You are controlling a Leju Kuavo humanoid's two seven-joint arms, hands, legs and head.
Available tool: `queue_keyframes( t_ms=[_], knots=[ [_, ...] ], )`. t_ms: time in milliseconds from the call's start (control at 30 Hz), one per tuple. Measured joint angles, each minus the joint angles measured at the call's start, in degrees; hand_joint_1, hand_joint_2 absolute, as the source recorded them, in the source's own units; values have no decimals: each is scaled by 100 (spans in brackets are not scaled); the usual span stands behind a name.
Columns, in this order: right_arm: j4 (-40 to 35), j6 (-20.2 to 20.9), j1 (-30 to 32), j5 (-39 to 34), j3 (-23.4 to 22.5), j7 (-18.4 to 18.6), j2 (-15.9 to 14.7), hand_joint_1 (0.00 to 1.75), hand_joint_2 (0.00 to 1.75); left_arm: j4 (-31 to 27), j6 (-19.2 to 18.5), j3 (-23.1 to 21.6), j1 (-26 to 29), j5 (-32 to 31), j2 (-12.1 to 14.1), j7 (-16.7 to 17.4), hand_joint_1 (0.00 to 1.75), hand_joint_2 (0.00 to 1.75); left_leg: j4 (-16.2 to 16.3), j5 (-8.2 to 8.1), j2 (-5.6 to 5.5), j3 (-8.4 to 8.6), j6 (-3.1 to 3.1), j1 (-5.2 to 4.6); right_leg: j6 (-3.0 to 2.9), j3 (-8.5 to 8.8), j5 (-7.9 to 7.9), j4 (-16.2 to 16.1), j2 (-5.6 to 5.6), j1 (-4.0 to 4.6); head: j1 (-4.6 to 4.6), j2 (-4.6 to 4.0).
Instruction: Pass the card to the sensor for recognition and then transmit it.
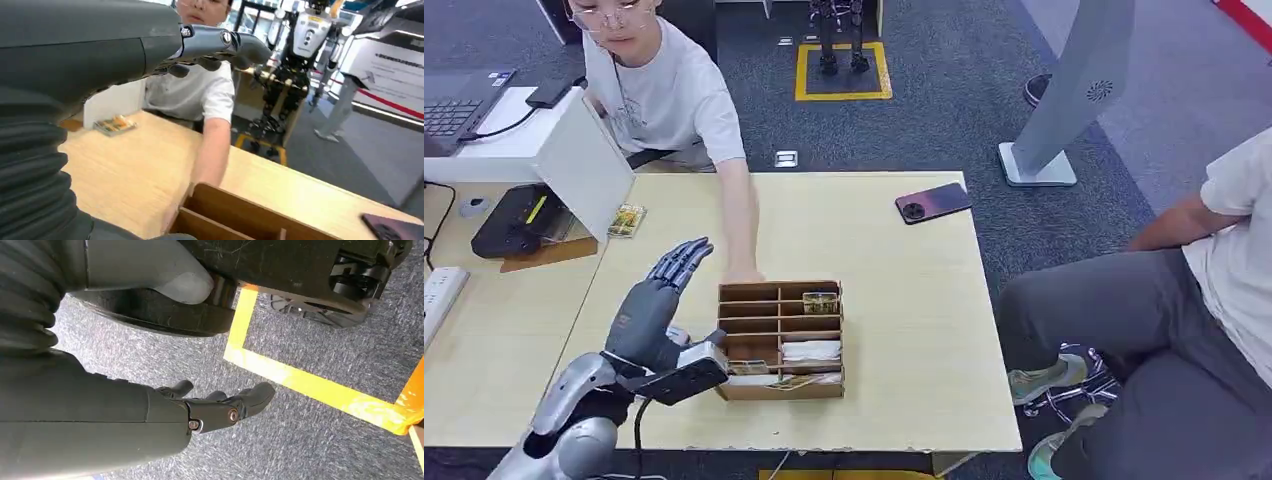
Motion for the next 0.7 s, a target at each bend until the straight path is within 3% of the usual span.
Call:
queue_keyframes(
  t_ms=[133,367,700],
  knots=[
    [2,-2,19,-120,-98,-92,0,0,175,-474,-43,302,649,574,258,-619,0,175,-2,-7,16,4,-4,0,-2,-6,-3,1,17,0,-2,0],
    [2,9,18,-170,-221,-98,0,0,175,-826,-41,616,1895,375,544,-1211,0,175,-3,-14,14,1,-2,0,-5,-9,-15,1,14,0,0,0],
    [2,13,16,-170,-240,-92,-2,0,175,-1016,-87,629,2275,463,719,-1296,0,175,-2,-12,7,4,-1,0,-5,-2,-13,1,3,0,-2,0]
  ],
)
